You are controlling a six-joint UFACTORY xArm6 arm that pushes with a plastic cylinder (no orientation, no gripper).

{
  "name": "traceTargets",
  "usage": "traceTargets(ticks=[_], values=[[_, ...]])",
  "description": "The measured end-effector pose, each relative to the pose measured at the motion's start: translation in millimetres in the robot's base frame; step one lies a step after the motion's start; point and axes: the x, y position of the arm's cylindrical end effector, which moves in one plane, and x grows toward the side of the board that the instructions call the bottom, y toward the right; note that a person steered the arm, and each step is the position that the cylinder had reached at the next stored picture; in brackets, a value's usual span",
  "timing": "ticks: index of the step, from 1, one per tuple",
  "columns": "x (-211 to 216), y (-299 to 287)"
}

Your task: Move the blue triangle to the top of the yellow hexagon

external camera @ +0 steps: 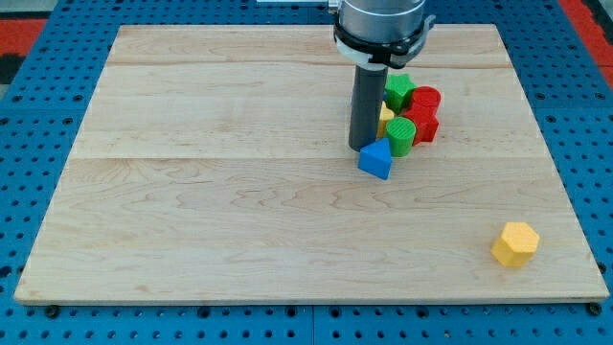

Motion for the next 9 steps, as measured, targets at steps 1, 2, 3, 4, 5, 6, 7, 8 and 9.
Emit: traceTargets(ticks=[1, 2, 3, 4, 5, 6, 7, 8, 9], values=[[20.2, 0.0], [25.0, 16.4], [30.3, 31.2], [49.0, 35.3], [71.7, 32.9], [80.5, 37.8], [91.4, 39.1], [108.7, 39.5], [109.8, 53.1]])
